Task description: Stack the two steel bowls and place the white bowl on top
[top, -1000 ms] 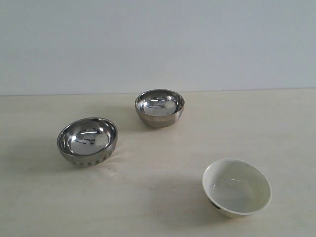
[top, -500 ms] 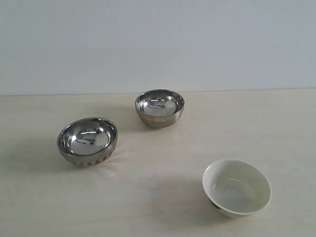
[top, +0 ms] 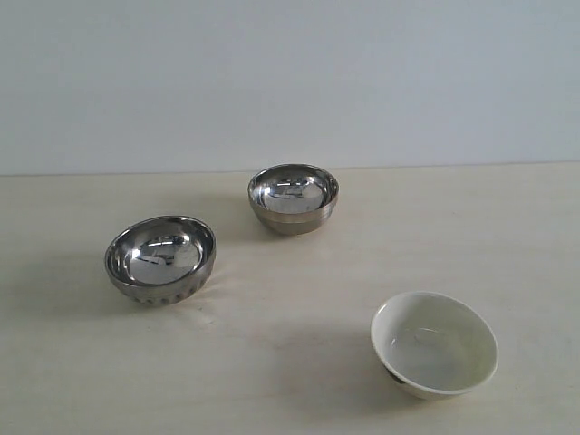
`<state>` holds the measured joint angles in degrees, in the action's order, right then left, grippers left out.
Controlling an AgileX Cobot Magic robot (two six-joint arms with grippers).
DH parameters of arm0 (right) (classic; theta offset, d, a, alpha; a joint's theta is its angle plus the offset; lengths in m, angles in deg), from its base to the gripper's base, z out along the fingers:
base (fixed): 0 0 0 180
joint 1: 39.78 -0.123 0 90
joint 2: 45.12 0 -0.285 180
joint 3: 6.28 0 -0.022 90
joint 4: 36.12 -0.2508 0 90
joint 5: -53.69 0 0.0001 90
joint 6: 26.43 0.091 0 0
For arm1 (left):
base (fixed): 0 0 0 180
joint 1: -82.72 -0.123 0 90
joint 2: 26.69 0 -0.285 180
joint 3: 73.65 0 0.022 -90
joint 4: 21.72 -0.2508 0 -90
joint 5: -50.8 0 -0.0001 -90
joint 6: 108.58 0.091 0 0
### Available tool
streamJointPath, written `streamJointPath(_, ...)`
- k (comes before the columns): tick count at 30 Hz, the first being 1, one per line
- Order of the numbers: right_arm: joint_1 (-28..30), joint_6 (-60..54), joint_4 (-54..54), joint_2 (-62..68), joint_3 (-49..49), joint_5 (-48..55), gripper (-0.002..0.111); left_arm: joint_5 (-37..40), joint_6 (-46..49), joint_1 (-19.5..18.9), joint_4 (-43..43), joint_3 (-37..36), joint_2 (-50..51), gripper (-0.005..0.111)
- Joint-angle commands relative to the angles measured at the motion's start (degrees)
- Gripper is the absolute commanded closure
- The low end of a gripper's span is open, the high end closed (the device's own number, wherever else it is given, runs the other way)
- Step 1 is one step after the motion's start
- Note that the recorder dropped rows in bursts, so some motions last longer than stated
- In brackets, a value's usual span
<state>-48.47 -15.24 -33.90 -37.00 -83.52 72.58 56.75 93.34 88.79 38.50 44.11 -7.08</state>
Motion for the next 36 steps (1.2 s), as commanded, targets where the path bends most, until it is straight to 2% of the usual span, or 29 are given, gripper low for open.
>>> streamJointPath(1, 0.16, 0.26, 0.1, -0.34, 0.03, -0.42, 0.108, 6.72, 7.84, -0.13, 0.61, 8.93, 16.05, 0.103)
streamJointPath(9, 0.16, 0.26, 0.1, -0.34, 0.03, -0.42, 0.108, 14.79, 14.17, -0.13, 2.63, 22.79, 45.7, 0.103)
streamJointPath(12, 0.16, 0.26, 0.1, -0.34, 0.03, -0.42, 0.108, 15.46, 20.49, -0.13, 3.38, 27.71, 54.5, 0.103)
streamJointPath(16, 0.16, 0.26, 0.1, -0.34, 0.03, -0.42, 0.108, 17.8, 27.18, -0.13, 3.38, 33.07, 62.39, 0.103)
streamJointPath(23, 0.16, 0.26, 0.1, -0.34, 0.03, -0.42, 0.108, 29.3, 27.31, -0.13, 3.38, 47.4, 76.15, 0.103)
streamJointPath(26, 0.16, 0.26, 0.1, -0.34, 0.03, -0.42, 0.108, 31.78, 27.31, 0.67, 1.59, 53.14, 81.61, 0.102)
streamJointPath(29, 0.16, 0.26, 0.1, -0.34, 0.03, -0.42, 0.108, 29.54, 27.31, 2.73, -2.6, 57.49, 86.54, 0.089)
streamJointPath(34, 0.16, 0.26, 0.1, -0.34, 0.03, -0.42, 0.108, 24.31, 26.46, 5.91, -2.87, 63.04, 93.99, 0.06)
streamJointPath(36, 0.16, 0.26, 0.1, -0.34, 0.03, -0.42, 0.108, 24.31, 24.71, 6.61, -3.48, 65.86, 97.1, 0.058)
